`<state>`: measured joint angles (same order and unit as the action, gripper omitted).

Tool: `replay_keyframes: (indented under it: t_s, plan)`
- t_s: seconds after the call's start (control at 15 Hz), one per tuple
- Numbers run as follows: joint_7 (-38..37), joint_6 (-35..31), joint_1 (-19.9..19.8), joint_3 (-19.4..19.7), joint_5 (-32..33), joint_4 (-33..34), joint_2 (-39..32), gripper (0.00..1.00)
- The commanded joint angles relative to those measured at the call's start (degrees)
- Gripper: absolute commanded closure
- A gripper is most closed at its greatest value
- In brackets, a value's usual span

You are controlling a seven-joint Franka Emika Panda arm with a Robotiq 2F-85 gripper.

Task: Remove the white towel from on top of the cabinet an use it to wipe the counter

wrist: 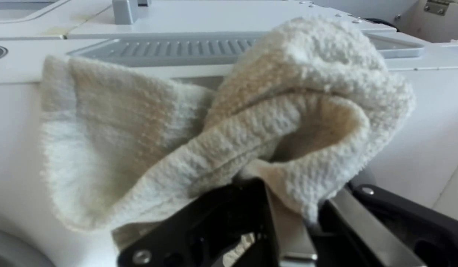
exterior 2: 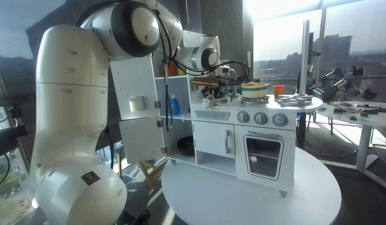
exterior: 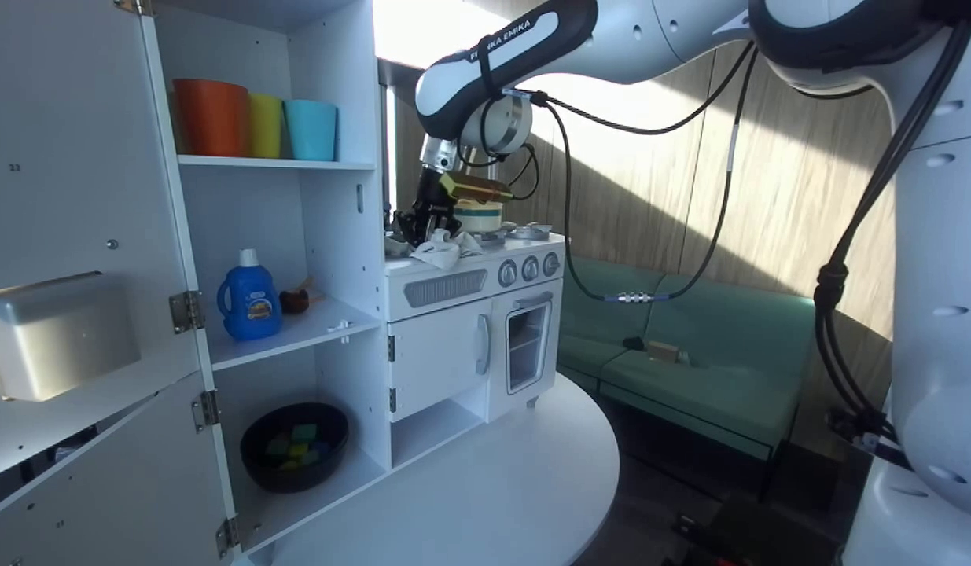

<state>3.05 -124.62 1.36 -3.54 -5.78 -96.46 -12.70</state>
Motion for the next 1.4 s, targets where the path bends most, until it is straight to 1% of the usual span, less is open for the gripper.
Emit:
replay_keyframes:
  t_s: [0.0, 0.07, 0.2, 0.4, 0.53, 0.67, 0.73, 0.8, 0.87, 1.0, 1.13, 1.2, 1.33]
  plan:
    - [4.7, -0.2, 0.4, -1.7, -3.3, 1.9, -1.4, 0.85]
    - [3.9, -1.5, 0.7, -1.6, -2.2, 2.1, -1.9, 0.85]
    - [0.2, -2.7, 1.6, -0.5, 2.0, 2.6, -3.4, 0.85]
    - [-6.1, -2.6, 2.6, 1.6, 9.7, 2.9, -4.9, 0.85]
    - [-11.0, -0.8, 3.2, 3.3, 14.8, 3.0, -4.8, 0.85]
    - [-13.1, 1.5, 3.7, 3.7, 17.1, 3.2, -3.9, 0.85]
    - [-12.0, 2.8, 3.5, 3.1, 16.3, 3.4, -3.2, 0.85]
    - [-10.2, 3.7, 3.1, 2.2, 13.9, 3.5, -2.8, 0.85]
    - [-6.8, 3.4, 2.1, 0.9, 9.9, 3.6, -2.5, 0.84]
    - [-2.4, 1.3, 1.0, -0.5, 3.4, 3.8, -2.9, 0.84]
    - [-0.8, 0.7, 0.8, -0.8, -0.5, 4.7, -4.6, 0.85]
    - [-1.1, 0.2, 1.0, -0.6, -0.8, 5.0, -5.5, 0.85]
    - [-3.7, -2.1, 1.8, 0.5, 1.8, 5.3, -7.0, 0.85]
